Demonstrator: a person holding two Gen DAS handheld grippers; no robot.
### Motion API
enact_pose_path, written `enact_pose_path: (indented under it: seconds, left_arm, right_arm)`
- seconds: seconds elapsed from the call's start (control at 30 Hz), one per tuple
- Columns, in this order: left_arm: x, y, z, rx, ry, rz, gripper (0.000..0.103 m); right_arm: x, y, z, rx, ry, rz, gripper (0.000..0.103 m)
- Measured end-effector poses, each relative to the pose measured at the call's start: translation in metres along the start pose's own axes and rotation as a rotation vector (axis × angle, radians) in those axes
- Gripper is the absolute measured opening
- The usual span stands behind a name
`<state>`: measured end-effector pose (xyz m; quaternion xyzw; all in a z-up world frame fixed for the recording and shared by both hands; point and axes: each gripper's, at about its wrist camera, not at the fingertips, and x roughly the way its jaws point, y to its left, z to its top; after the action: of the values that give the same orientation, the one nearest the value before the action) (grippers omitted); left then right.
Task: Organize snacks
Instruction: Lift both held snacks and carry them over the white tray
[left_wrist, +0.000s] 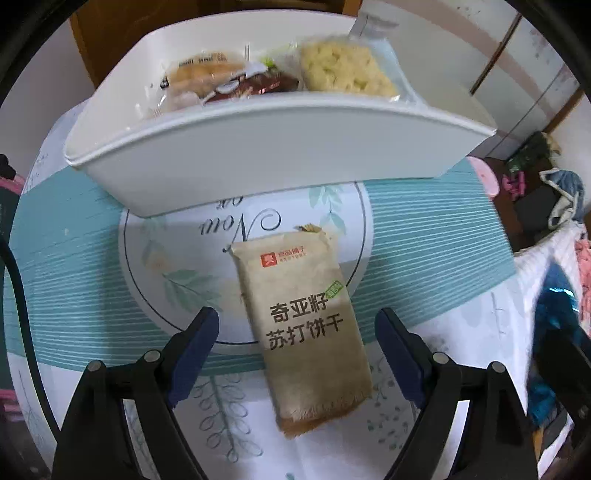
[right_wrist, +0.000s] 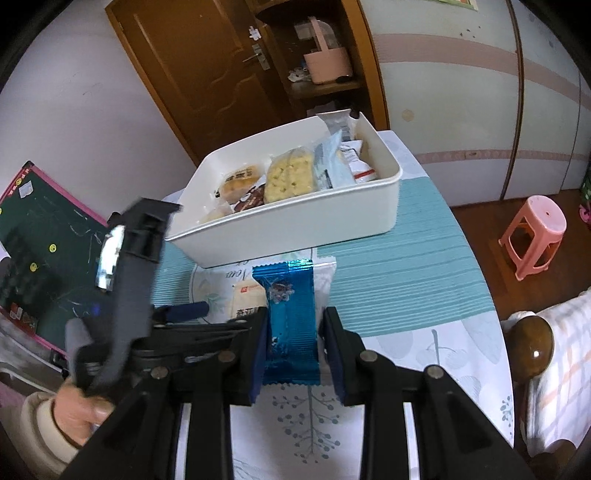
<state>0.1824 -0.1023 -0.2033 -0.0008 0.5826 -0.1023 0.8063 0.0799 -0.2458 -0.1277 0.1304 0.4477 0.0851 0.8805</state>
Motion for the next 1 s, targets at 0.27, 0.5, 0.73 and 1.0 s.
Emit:
enact_pose_path:
  seconds: [0.27, 0.5, 0.73, 1.0]
  left_arm:
    - [0.023, -0.012, -0.006, 0.018, 0.030, 0.089, 0.085]
    - [0.016, -0.020, -0.018, 0.069, 0.000, 0.052, 0.055]
    - [0.000, -0.016, -0.032, 0.063, -0.046, -0.004, 0.054]
    - [-0.081, -0.011, -0.007, 0.092, -0.221, -0.029, 0.054]
  right_arm:
    - [0.005, -0.012, -0.003, 0.025, 0.010, -0.001, 0.029]
    - [0.012, -0.015, -0.003, 0.043, 0.021, 0.010, 0.029]
    - [0.011, -0.010, 0.001, 0.024, 0.015, 0.020, 0.029]
    - [0.001, 0.008, 0.037, -0.032, -0.031, 0.023, 0.029]
